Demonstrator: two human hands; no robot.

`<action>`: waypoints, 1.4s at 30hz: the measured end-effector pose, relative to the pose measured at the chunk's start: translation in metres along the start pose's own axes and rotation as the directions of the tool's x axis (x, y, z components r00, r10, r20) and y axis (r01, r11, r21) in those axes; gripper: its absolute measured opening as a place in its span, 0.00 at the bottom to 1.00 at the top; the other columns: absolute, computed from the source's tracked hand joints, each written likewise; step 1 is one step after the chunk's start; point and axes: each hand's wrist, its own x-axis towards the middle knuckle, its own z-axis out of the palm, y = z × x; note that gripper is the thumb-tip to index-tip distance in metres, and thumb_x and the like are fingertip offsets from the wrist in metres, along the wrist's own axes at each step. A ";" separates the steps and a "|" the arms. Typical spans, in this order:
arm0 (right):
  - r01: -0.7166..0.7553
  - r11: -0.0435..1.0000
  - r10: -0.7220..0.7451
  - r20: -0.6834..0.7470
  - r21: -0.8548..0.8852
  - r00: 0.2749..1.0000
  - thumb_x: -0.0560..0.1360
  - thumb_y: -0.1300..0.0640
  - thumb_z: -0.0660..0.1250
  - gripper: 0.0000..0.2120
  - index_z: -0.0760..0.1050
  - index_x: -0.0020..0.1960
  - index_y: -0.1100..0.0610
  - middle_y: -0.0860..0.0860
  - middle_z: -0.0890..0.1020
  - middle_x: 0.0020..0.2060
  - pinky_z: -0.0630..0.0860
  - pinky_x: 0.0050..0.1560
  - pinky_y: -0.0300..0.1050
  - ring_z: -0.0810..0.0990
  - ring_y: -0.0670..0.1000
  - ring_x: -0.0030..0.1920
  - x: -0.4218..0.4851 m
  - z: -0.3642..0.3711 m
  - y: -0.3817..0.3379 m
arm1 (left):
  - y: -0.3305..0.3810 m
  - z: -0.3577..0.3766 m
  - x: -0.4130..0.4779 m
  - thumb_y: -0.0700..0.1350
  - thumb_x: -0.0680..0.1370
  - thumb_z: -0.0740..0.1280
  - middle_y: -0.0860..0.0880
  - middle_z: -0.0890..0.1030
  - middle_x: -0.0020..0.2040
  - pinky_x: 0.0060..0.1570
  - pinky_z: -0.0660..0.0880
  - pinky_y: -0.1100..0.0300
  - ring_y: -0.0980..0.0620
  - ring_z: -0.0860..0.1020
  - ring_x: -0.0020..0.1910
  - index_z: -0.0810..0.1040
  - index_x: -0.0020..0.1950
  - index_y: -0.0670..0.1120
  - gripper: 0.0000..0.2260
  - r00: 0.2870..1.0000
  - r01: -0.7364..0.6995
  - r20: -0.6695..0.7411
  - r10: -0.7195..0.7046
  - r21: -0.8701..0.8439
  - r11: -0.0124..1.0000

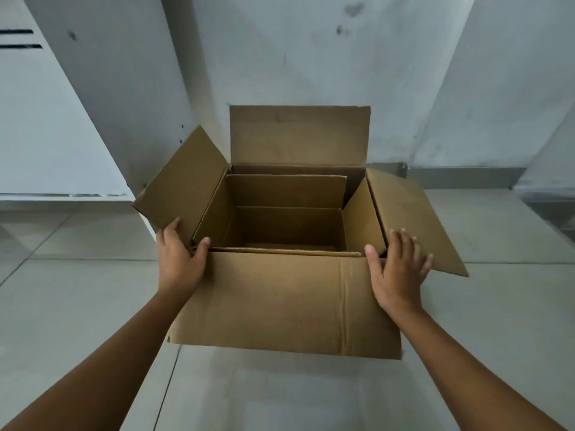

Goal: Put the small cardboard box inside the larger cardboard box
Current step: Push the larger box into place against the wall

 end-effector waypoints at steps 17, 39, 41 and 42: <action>-0.005 0.998 0.009 0.059 -0.057 0.998 0.78 0.46 0.54 0.27 0.61 0.72 0.60 0.59 0.64 0.73 0.54 0.73 0.63 0.58 0.60 0.74 0.033 0.031 -0.047 | -0.015 0.005 0.061 0.44 0.76 0.67 0.41 0.51 0.76 0.74 0.56 0.45 0.38 0.55 0.75 0.50 0.76 0.43 0.35 0.974 0.074 0.212 -0.085 0.060 0.995; 0.085 0.988 -0.088 0.022 0.130 0.996 0.79 0.50 0.55 0.23 0.64 0.70 0.62 0.59 0.68 0.71 0.59 0.72 0.61 0.62 0.61 0.72 0.122 0.117 -0.132 | -0.041 0.025 0.145 0.50 0.78 0.62 0.39 0.46 0.77 0.73 0.52 0.45 0.39 0.45 0.76 0.58 0.73 0.42 0.27 0.997 0.050 -0.077 -0.025 0.353 0.934; 0.079 0.989 -0.081 0.011 0.123 0.997 0.79 0.50 0.55 0.23 0.64 0.69 0.62 0.60 0.68 0.70 0.59 0.71 0.61 0.63 0.61 0.72 0.125 0.123 -0.144 | -0.050 0.031 0.146 0.55 0.78 0.59 0.43 0.44 0.78 0.72 0.55 0.42 0.41 0.45 0.76 0.58 0.74 0.46 0.27 0.999 -0.031 -0.020 0.043 0.424 0.905; 0.080 0.990 -0.081 0.005 0.114 0.997 0.79 0.50 0.55 0.23 0.65 0.69 0.62 0.60 0.69 0.70 0.59 0.71 0.61 0.63 0.61 0.72 0.126 0.126 -0.147 | -0.056 0.033 0.148 0.58 0.78 0.56 0.46 0.45 0.78 0.72 0.56 0.41 0.41 0.46 0.77 0.56 0.75 0.48 0.28 0.997 -0.073 0.027 0.069 0.460 0.885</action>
